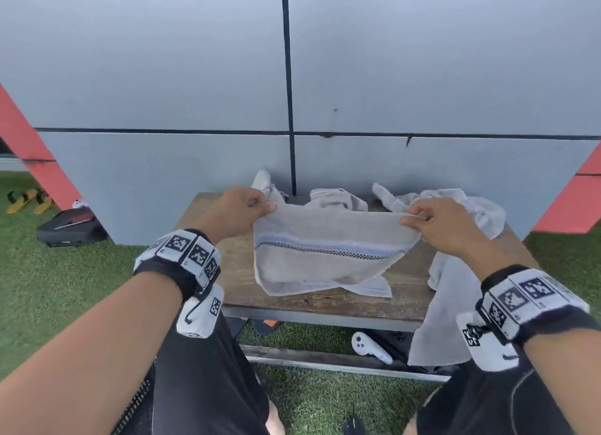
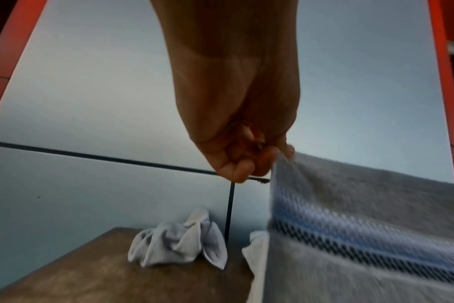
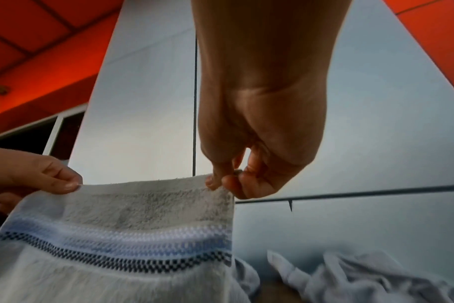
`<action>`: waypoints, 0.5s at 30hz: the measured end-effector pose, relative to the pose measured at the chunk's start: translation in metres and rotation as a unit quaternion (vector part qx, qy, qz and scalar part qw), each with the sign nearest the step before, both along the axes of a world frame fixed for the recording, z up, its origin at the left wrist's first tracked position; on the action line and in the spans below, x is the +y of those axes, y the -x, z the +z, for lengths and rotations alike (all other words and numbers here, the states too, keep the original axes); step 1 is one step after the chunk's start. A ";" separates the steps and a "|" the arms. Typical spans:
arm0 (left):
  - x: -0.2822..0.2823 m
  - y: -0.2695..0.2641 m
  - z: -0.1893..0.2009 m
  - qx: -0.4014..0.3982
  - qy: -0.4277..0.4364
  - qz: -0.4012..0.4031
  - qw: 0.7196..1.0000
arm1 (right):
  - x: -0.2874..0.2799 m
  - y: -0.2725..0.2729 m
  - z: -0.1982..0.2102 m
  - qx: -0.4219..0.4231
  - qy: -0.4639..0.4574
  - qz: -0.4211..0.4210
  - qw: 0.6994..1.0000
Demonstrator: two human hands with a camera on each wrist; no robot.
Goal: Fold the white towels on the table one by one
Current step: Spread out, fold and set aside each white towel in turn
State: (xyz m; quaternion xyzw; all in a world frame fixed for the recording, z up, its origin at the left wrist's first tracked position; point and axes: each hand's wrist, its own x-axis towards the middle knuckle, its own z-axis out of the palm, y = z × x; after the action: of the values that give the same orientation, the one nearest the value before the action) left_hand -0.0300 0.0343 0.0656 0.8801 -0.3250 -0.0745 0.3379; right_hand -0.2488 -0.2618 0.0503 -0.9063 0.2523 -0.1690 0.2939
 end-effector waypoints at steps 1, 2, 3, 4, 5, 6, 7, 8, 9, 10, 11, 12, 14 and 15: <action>-0.003 -0.003 -0.010 0.018 -0.032 -0.011 0.999 | -0.001 -0.001 -0.012 0.026 -0.017 0.003 1.000; -0.007 -0.005 -0.020 0.038 -0.057 -0.024 0.997 | -0.003 -0.003 -0.025 0.052 -0.033 0.003 0.998; -0.012 -0.007 -0.031 0.057 -0.078 -0.034 0.995 | -0.005 -0.004 -0.037 0.072 -0.043 0.004 0.996; -0.016 -0.009 -0.042 0.072 -0.102 -0.041 0.991 | -0.005 -0.006 -0.048 0.092 -0.047 0.003 0.995; -0.020 -0.010 -0.052 0.080 -0.127 -0.048 0.988 | -0.006 -0.007 -0.059 0.108 -0.048 0.004 0.993; -0.025 -0.011 -0.061 0.082 -0.151 -0.058 0.983 | -0.006 -0.010 -0.069 0.121 -0.042 0.006 0.992; -0.030 -0.010 -0.069 0.079 -0.170 -0.066 0.980 | -0.006 -0.012 -0.078 0.133 -0.038 0.012 0.990; -0.035 -0.008 -0.077 0.074 -0.185 -0.072 0.977 | -0.003 -0.015 -0.086 0.145 -0.038 0.021 0.989; -0.040 -0.007 -0.085 0.070 -0.189 -0.071 0.977 | -0.001 -0.018 -0.093 0.148 -0.047 0.029 0.987; -0.044 -0.005 -0.092 0.073 -0.189 -0.063 0.977 | 0.002 -0.021 -0.100 0.149 -0.059 0.033 0.986; -0.048 -0.003 -0.099 0.076 -0.188 -0.057 0.978 | 0.004 -0.024 -0.105 0.148 -0.068 0.039 0.986; -0.052 -0.002 -0.105 0.082 -0.185 -0.054 0.978 | 0.006 -0.028 -0.112 0.151 -0.066 0.046 0.985; -0.058 -0.002 -0.121 0.098 -0.197 -0.058 0.974 | 0.010 -0.035 -0.123 0.156 -0.052 0.069 0.984; -0.060 -0.002 -0.127 0.097 -0.208 -0.065 0.971 | 0.012 -0.039 -0.128 0.159 -0.055 0.080 0.982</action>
State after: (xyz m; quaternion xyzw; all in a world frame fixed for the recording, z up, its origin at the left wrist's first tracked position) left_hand -0.0279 -0.0254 -0.0609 0.8965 -0.3246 -0.2480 0.1715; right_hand -0.2101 -0.2496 -0.0774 -0.9214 0.2319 0.0156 0.3114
